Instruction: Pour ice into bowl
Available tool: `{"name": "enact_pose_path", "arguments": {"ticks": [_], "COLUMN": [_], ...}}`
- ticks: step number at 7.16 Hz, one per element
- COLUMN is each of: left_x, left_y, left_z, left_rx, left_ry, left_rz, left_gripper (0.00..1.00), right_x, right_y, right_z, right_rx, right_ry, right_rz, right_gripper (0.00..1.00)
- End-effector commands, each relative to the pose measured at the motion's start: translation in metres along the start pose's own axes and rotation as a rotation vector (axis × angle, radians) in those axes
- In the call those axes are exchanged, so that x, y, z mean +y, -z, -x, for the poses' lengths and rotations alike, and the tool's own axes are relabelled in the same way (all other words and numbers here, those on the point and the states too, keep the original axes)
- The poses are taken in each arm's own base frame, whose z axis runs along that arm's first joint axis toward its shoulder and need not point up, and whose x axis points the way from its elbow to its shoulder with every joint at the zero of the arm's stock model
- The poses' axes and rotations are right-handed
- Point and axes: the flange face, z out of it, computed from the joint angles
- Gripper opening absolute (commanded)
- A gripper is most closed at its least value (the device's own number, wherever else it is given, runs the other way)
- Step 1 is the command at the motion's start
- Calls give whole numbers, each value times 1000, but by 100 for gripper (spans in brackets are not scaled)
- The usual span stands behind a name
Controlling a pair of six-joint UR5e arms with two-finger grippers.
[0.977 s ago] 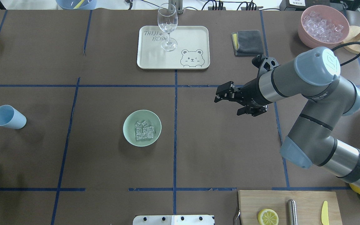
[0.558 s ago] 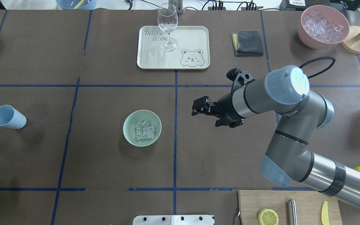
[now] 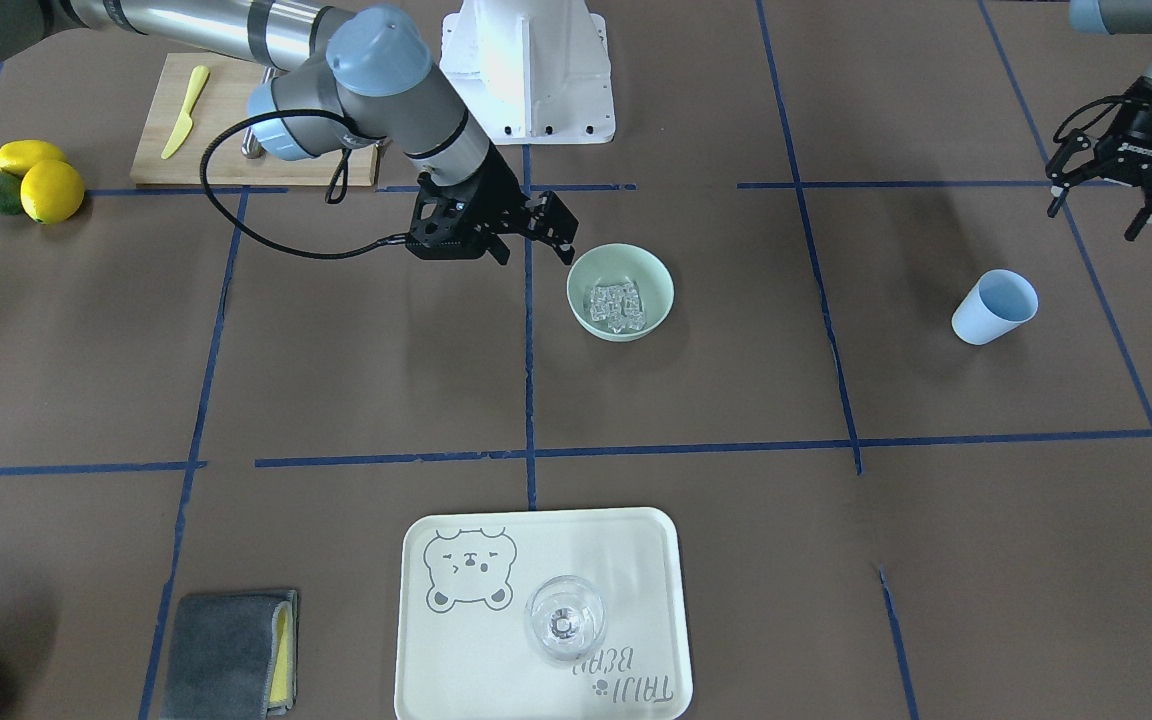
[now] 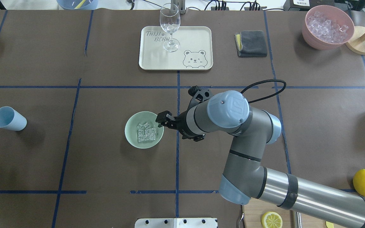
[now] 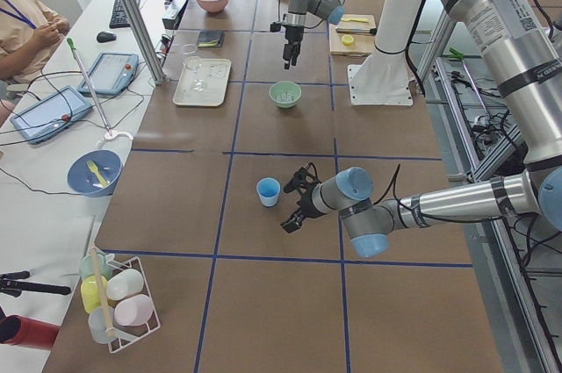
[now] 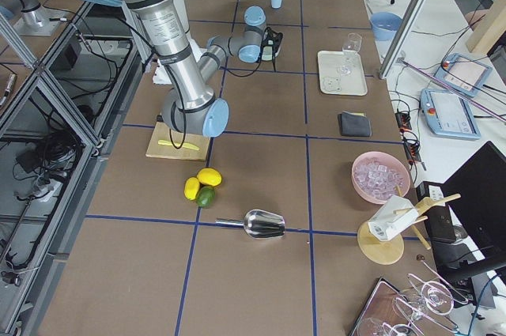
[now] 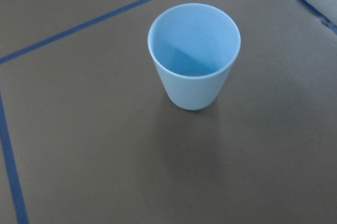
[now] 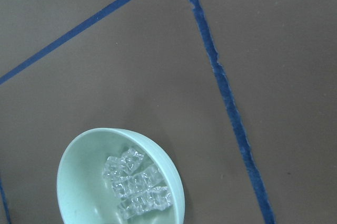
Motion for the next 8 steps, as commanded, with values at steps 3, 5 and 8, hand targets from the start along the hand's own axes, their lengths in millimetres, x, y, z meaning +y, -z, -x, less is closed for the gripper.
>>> {"name": "enact_pose_path", "arguments": {"ticks": [3, 5, 8], "left_x": [-23, -23, -23], "left_y": [7, 6, 6], "left_z": [22, 23, 23], "left_rx": [-17, -20, -22], "left_ry": [-35, -34, -31], "left_rz": [-23, -22, -26], "left_gripper": [100, 100, 100], "right_x": [12, 14, 16], "right_y": [-35, -59, -76], "right_z": [67, 105, 87], "right_rx": [231, 420, 548], "right_ry": [128, 192, 255], "right_rz": [-18, 1, 13], "right_gripper": [99, 94, 88]}}
